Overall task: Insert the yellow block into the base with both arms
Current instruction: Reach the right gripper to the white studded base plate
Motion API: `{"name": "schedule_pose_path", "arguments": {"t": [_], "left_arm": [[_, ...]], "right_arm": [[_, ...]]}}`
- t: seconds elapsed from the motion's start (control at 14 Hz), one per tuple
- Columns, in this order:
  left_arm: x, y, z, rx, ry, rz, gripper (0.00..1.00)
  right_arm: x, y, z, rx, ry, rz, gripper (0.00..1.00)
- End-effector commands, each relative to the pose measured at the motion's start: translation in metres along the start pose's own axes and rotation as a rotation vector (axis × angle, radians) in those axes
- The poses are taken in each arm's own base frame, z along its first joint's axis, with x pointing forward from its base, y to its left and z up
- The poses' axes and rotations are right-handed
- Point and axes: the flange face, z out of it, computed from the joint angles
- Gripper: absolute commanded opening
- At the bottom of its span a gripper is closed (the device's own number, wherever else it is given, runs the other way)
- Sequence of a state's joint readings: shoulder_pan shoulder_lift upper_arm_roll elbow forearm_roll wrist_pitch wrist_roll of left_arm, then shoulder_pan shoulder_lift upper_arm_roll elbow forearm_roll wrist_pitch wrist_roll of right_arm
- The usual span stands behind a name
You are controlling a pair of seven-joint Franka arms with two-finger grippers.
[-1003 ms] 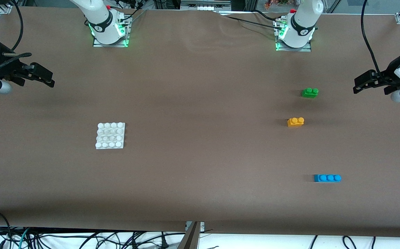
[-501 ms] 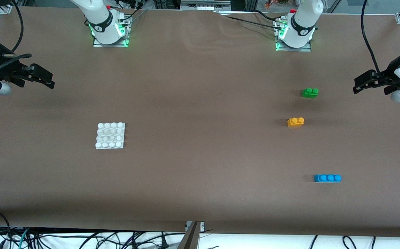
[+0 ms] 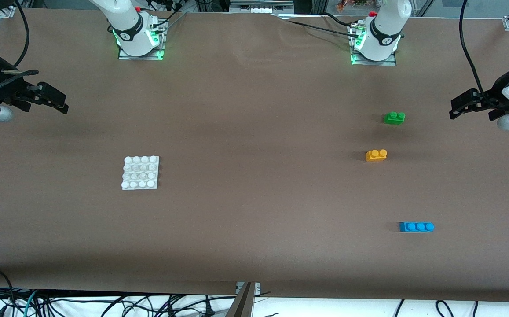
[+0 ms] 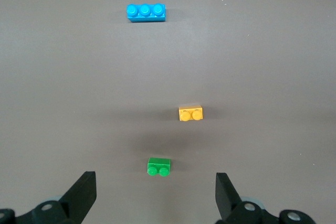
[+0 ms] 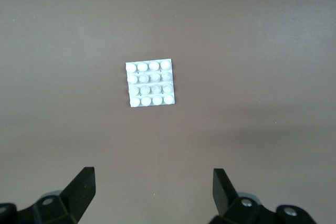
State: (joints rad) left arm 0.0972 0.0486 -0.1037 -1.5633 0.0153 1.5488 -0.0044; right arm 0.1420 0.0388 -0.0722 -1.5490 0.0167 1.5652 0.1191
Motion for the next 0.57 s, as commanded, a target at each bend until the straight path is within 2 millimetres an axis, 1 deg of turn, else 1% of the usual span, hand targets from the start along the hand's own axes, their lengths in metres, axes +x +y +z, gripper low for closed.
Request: {"name": "schedule_pose_path", "arguments": {"t": [0.0, 0.21, 0.29, 0.43, 0.5], "left_arm": [[0.0, -0.003, -0.003, 0.006, 0.008, 0.024, 1.0], [0.0, -0.003, -0.002, 0.006, 0.006, 0.024, 1.0], [0.0, -0.003, -0.002, 0.006, 0.006, 0.024, 1.0], [-0.002, -0.003, -0.002, 0.006, -0.01, 0.022, 1.0], [-0.002, -0.003, -0.002, 0.006, -0.011, 0.022, 1.0]], "right_arm": [[-0.001, -0.003, -0.005, -0.012, -0.002, -0.009, 0.99], [0.009, -0.007, 0.019, -0.002, -0.043, -0.033, 0.99], [0.013, -0.009, 0.031, -0.002, -0.068, -0.077, 0.99], [0.019, -0.015, 0.045, -0.002, -0.082, -0.147, 0.99], [0.022, -0.015, 0.052, -0.003, -0.092, -0.149, 0.99]]}}
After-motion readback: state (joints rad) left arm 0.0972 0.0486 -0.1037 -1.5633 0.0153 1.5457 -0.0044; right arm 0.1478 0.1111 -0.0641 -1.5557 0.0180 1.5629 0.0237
